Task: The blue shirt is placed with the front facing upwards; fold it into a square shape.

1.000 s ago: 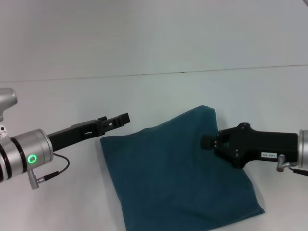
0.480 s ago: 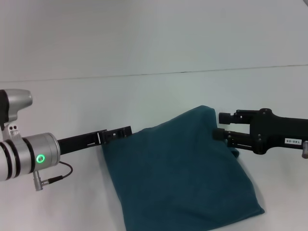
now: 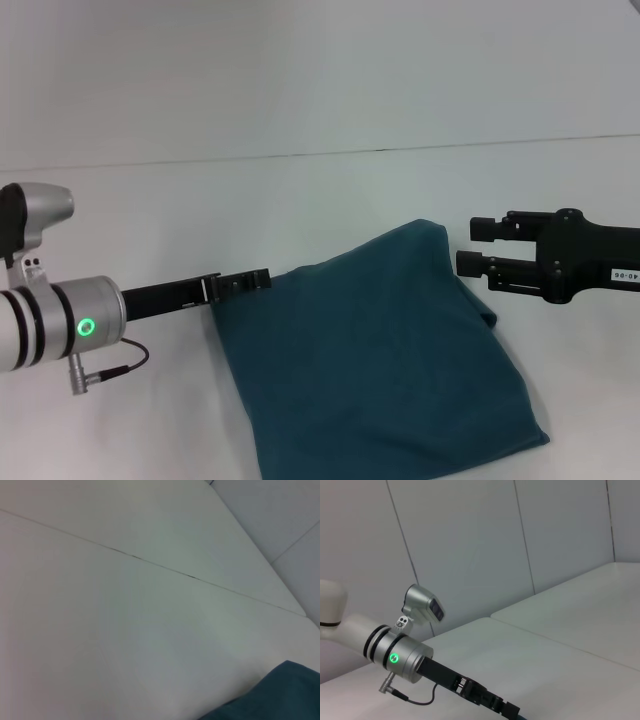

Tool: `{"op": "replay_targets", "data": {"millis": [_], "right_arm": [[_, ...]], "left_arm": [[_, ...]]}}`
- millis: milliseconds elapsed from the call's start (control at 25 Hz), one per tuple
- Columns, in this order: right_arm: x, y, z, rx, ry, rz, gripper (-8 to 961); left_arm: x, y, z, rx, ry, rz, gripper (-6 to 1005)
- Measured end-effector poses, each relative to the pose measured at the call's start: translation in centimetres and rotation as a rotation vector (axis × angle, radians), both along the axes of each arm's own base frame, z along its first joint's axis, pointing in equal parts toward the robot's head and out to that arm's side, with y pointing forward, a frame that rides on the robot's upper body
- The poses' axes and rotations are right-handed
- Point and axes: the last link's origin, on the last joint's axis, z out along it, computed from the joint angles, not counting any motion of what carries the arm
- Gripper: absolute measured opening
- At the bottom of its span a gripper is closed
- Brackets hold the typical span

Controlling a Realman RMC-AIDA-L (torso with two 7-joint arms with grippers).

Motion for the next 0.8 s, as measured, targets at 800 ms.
{"op": "replay_targets", "data": {"millis": [800], "right_arm": [[0.9,-0.6,0.3,0.013,0.0,-0.022,606]], "left_arm": [[-1.0,-0.9,1.1,-0.056,0.056,-0.008,847]]}}
